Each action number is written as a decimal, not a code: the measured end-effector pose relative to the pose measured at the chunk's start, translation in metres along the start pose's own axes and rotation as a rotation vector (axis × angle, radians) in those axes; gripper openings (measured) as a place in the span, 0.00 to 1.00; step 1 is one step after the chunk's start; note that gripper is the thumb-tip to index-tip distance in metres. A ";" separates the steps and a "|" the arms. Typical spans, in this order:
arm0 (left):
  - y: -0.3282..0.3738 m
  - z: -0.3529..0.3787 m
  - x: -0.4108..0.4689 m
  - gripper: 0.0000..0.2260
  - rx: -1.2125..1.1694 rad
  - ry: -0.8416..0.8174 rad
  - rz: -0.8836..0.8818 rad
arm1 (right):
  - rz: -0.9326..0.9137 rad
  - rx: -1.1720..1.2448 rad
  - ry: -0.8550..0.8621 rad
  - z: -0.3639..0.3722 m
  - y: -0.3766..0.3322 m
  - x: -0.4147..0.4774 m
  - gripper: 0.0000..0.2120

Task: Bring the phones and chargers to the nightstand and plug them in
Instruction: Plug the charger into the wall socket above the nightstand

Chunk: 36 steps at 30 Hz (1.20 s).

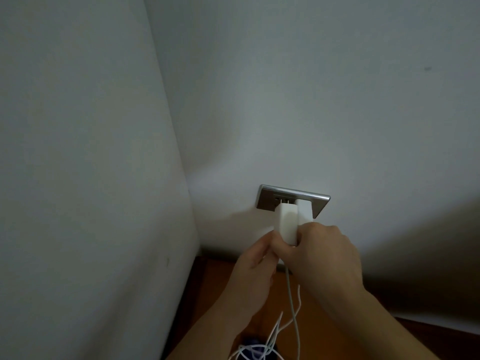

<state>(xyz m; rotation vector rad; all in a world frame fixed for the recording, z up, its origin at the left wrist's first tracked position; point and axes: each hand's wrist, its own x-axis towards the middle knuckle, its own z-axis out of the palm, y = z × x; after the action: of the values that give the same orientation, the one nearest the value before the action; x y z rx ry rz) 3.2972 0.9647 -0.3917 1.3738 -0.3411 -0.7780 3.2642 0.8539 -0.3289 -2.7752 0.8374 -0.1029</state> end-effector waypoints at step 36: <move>0.029 0.013 0.006 0.07 -0.112 0.396 0.046 | 0.123 0.186 -0.162 -0.031 -0.024 0.039 0.15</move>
<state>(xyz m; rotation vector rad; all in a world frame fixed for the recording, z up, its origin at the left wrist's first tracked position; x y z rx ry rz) 3.3021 0.9510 -0.3624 1.3735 -0.0180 -0.4650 3.3050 0.8449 -0.2930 -2.5135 0.9048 0.0622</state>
